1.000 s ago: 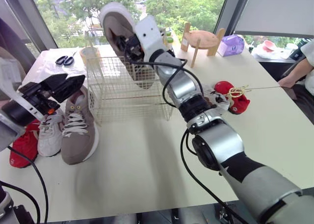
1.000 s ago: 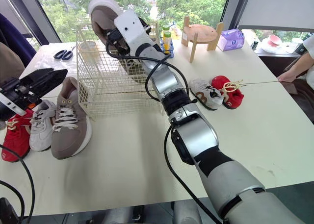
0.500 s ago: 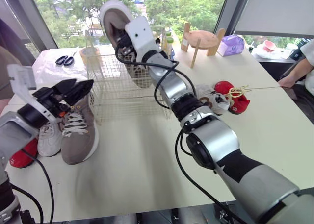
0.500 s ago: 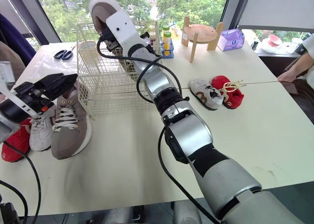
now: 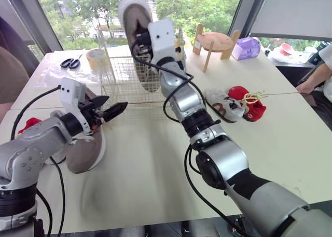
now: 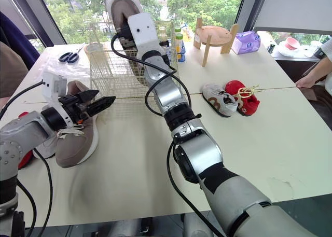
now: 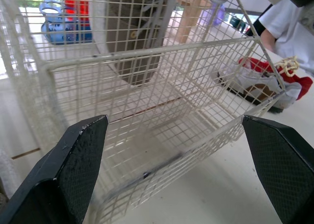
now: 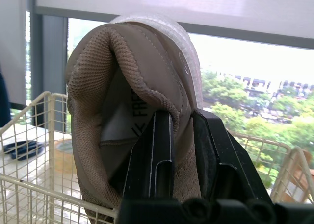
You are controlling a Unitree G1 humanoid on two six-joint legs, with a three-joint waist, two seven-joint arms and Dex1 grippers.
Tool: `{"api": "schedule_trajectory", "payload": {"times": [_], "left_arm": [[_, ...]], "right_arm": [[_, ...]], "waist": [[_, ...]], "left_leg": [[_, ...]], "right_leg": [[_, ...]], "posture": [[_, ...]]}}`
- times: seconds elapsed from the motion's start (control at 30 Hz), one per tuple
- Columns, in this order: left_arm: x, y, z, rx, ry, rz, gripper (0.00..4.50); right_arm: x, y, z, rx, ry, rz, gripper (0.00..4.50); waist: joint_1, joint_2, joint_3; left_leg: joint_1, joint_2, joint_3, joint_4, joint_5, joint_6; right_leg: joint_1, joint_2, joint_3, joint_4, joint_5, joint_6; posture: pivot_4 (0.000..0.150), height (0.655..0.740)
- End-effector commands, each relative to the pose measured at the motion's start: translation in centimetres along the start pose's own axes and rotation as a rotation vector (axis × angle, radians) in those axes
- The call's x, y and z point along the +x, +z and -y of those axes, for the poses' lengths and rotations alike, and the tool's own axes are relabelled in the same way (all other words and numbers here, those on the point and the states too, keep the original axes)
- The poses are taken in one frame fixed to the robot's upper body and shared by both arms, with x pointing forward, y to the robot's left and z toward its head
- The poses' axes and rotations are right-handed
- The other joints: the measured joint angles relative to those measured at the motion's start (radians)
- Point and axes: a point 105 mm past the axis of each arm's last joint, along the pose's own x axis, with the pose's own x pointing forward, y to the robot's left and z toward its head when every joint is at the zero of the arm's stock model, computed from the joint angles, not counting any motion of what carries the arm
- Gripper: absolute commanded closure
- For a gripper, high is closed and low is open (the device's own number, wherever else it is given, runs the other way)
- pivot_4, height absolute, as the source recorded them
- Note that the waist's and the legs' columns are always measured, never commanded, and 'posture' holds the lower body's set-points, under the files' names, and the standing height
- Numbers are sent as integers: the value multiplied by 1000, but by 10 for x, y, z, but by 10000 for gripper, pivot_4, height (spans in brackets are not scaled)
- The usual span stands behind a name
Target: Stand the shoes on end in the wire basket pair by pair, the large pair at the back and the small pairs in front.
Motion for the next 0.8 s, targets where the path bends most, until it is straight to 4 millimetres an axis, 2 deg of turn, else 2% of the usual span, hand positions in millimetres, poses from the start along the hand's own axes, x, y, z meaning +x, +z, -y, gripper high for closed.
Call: {"api": "schedule_trajectory", "payload": {"times": [0.03, 0.2, 0.47, 0.6, 0.8], "left_arm": [[-1, 10, 2, 38, -14, 29, 0], [1, 10, 3, 51, -19, 26, 0], [13, 24, 27, 179, -127, 30, 0], [16, 26, 30, 269, -130, 20, 0], [29, 21, 33, 446, -198, -56, 0]], "right_arm": [[1, 22, 15, 21, -60, 64, 38165], [-2, 19, 4, 44, -11, 40, 38165], [2, 16, -4, -70, 52, 43, 38165], [0, 16, -3, -81, 78, 43, 38165], [-14, 19, -4, -86, 144, 58, 38165]], "waist": [[-1, 0, 0], [-2, 0, 0], [-4, 0, 0], [-5, 0, 0], [-2, 0, 0]], "left_leg": [[0, 0, 0, 0, 0, 0], [0, 0, 0, 0, 0, 0], [0, 0, 0, 0, 0, 0], [0, 1, 0, 0, 0, 0], [1, 0, 0, 0, 0, 0]], "right_leg": [[0, 0, 0, 0, 0, 0], [0, 0, 0, 0, 0, 0], [0, 2, 0, 0, 0, 0], [0, 3, 0, 0, 0, 0], [1, 4, 0, 0, 0, 0]], "posture": [[1500, 7400], [1500, 7400], [1500, 7400], [1500, 7400], [1500, 7400]]}}
